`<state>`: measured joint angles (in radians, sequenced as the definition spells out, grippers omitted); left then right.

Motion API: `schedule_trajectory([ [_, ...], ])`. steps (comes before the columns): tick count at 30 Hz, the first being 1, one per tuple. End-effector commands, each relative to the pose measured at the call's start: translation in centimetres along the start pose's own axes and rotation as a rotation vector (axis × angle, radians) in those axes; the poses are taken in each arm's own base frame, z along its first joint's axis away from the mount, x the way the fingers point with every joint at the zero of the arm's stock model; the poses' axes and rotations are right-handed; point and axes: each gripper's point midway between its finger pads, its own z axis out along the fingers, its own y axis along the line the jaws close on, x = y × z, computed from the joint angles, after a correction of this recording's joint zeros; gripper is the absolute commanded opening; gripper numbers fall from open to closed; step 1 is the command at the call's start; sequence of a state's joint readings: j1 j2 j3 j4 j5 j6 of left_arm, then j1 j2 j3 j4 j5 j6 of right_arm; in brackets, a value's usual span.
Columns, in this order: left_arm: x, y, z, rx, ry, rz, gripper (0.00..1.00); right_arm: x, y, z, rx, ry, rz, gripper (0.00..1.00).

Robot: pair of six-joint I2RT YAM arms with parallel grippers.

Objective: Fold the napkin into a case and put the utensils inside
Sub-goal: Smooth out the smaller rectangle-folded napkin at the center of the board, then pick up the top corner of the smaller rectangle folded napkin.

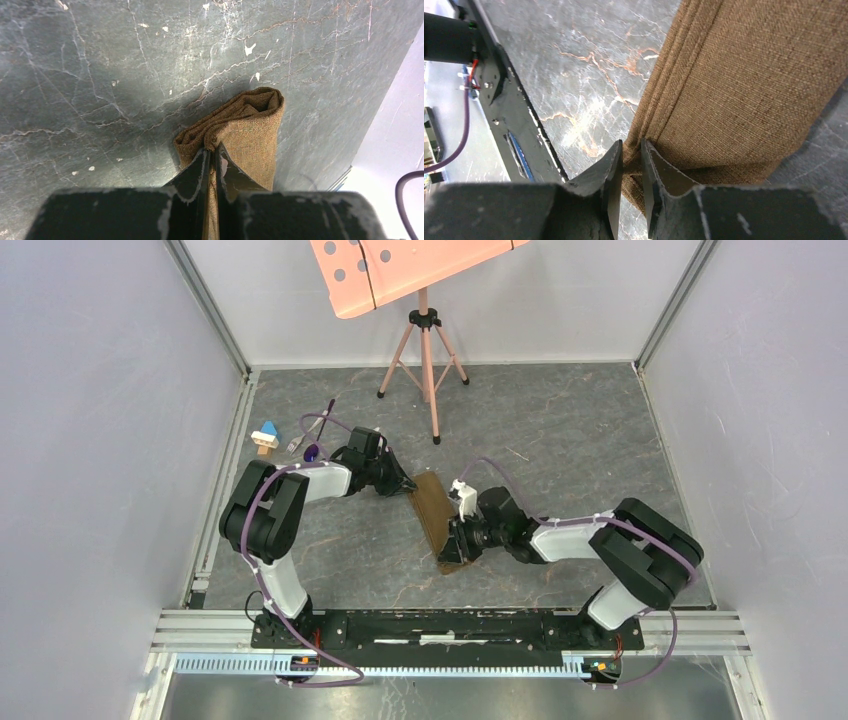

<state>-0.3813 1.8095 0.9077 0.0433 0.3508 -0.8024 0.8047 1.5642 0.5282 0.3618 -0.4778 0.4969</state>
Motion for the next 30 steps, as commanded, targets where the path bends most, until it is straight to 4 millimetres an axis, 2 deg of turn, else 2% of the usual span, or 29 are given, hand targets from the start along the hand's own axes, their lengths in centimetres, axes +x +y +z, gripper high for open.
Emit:
schedule_trajectory([
  [1,-0.4,0.8,0.1,-0.03,-0.008,0.06,0.03,3.3,-1.7,-0.3,0.051,0.037,0.018,0.26],
  [3,-0.5,0.6,-0.1,-0.029,-0.01,0.064,0.03,3.5,-1.9,-0.8,0.073,0.042,0.009,0.27],
  [5,-0.6,0.4,-0.3,-0.026,-0.015,0.068,0.04,2.8,-1.6,-1.3,0.085,0.034,-0.013,0.27],
  [7,-0.8,0.0,-0.3,-0.016,-0.015,0.074,0.05,1.4,-1.0,-1.6,0.084,0.02,-0.044,0.28],
  [11,-0.5,-0.9,-1.3,0.003,0.009,0.065,0.11,-2.9,0.2,-1.7,0.099,-0.029,-0.133,0.32],
  [14,-0.7,-1.7,-2.4,0.009,-0.003,0.062,0.24,-6.1,-0.5,-1.5,0.181,-0.059,-0.204,0.38],
  [15,-0.6,-1.8,-2.7,0.004,0.001,0.064,0.31,-7.5,-0.6,-1.4,0.208,-0.082,-0.228,0.41],
  [18,-0.6,-1.8,-3.9,-0.022,0.003,0.066,0.45,-11.2,-1.1,-1.0,0.271,-0.178,-0.267,0.53],
  [21,-1.4,-2.1,-6.3,-0.053,-0.031,0.079,0.58,-14.1,-1.4,-0.1,0.311,-0.244,-0.28,0.6],
  [24,-3.0,-2.0,-9.7,-0.095,-0.098,0.091,0.66,-16.6,-1.7,1.2,0.348,-0.276,-0.273,0.62],
  [27,-4.5,-0.1,-13.1,-0.148,-0.182,0.051,0.71,-17.8,-3.1,2.1,0.472,-0.287,-0.226,0.59],
  [30,-5.1,3.1,-15.6,-0.162,-0.231,-0.037,0.74,-18.6,-3.1,3.4,0.539,-0.274,-0.215,0.57],
])
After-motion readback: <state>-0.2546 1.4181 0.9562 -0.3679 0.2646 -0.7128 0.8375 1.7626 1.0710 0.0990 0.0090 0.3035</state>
